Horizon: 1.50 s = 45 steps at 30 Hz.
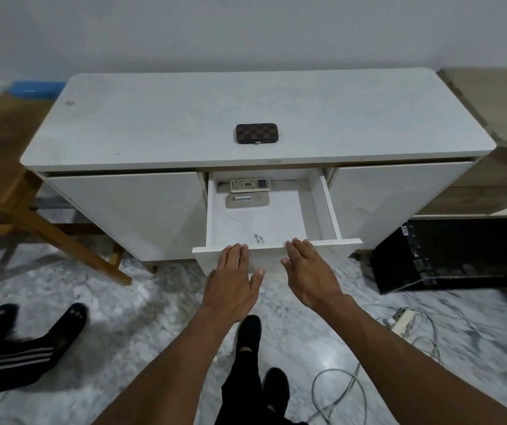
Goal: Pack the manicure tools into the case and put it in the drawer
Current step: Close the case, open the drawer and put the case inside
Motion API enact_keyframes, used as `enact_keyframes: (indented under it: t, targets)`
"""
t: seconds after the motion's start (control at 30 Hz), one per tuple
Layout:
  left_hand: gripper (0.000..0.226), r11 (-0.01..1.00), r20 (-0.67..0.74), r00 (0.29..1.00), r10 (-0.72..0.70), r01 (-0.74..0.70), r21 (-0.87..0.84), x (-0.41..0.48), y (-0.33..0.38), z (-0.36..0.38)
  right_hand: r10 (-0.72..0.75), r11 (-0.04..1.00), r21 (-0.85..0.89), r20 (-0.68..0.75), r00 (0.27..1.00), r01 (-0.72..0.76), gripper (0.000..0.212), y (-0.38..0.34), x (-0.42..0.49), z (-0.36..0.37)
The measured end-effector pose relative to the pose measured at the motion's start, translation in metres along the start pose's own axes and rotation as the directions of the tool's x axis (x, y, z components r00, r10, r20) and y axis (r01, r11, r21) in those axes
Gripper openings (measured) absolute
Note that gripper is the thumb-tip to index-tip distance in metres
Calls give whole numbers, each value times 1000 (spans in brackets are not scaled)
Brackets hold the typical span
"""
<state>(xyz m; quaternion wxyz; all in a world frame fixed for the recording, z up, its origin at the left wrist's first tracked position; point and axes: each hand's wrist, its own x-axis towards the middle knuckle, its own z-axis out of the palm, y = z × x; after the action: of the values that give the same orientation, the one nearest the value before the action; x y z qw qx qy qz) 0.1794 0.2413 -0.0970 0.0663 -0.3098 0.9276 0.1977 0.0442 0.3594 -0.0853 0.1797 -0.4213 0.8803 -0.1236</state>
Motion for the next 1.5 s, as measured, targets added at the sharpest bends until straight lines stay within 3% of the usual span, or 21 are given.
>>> enact_keyframes:
  t: [0.07, 0.27, 0.5, 0.73, 1.03, 1.17, 1.5]
  targets:
    - [67, 1000, 9, 1000, -3, 3, 15, -1, 2, -4, -23, 999, -46, 3, 1000, 23, 49, -2, 1, -4]
    - [61, 992, -8, 1000, 20, -19, 122, 11, 4, -36, 101, 991, -93, 95, 990, -93, 38, -11, 26, -36]
    - [57, 999, -192, 981, 2, 4, 32, 96, -22, -98, 88, 992, -87, -1, 996, -88, 40, -33, 102, -86]
    - [56, 1000, -240, 971, 10, -10, -2, 207, -40, -153, 32, 995, -95, -48, 998, -37, 38, -65, 204, -126]
    - [56, 993, -171, 984, 50, -31, 115, 280, -68, -140, 12, 990, -139, -15, 1000, -14, 58, -74, 288, -127]
    - [59, 988, -221, 974, 45, -11, 153, 283, -74, -129, -24, 979, -199, 79, 997, 39, 72, -73, 302, -123]
    - [59, 984, -250, 967, 49, -3, 178, 284, -76, -123, 71, 988, -144, 92, 993, -58, 72, -76, 303, -120]
